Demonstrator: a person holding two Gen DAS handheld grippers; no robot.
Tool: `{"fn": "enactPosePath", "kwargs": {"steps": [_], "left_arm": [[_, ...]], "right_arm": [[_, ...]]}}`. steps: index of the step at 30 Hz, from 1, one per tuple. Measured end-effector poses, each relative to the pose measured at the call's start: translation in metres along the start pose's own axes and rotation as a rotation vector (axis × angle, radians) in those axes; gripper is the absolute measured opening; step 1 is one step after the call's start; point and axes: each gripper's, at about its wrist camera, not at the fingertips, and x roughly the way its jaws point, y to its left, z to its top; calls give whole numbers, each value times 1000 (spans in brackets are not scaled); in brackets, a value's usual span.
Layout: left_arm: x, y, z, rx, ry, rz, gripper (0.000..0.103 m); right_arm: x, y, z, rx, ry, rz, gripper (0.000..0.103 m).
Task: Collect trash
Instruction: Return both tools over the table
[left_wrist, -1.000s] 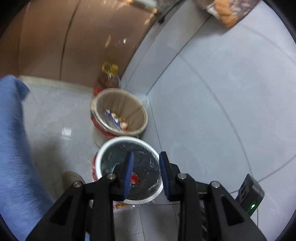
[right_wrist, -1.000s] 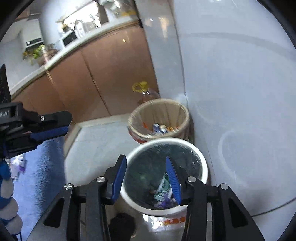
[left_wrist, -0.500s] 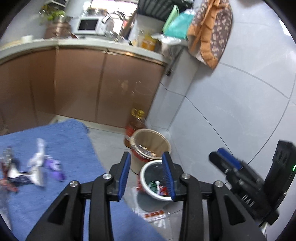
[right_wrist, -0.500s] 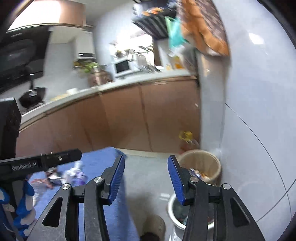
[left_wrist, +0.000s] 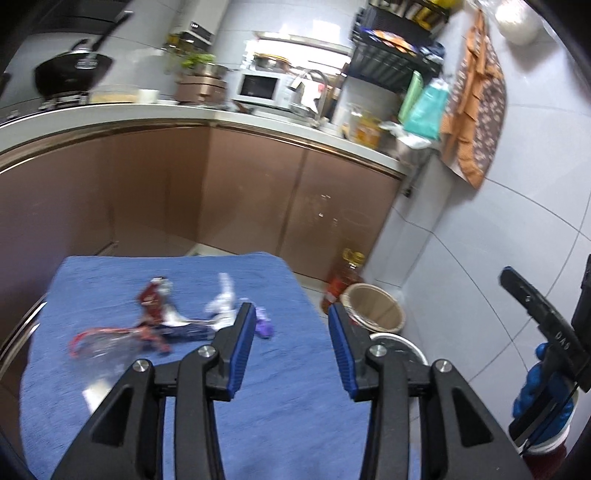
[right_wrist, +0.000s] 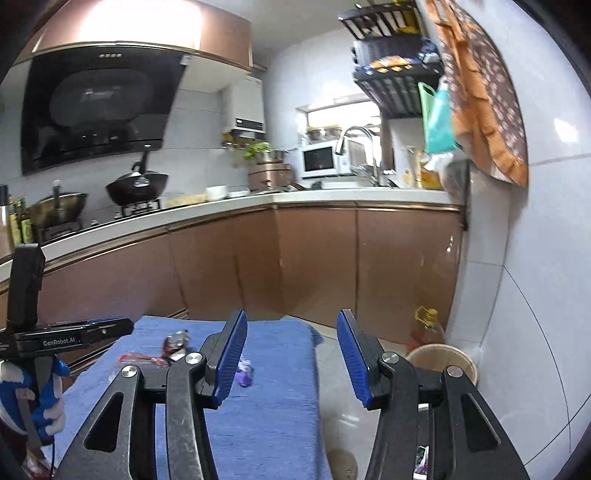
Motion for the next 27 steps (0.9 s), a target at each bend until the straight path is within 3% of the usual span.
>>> {"fn": "enactPosePath", "kwargs": {"steps": [6, 14, 21, 27], "left_arm": [[-50, 49, -6, -40, -52, 94, 39], [-71, 87, -15, -40, -47, 146, 39], [-42, 116, -21, -53, 19, 139, 39], [15, 136, -32, -11, 136, 141, 39]], "right_arm": [[-7, 22, 6, -31, -11, 61, 52], [5, 57, 3, -94, 23, 156, 54], [39, 74, -10, -116, 92, 190, 54], [92, 78, -29, -118, 193, 220, 54]]}}
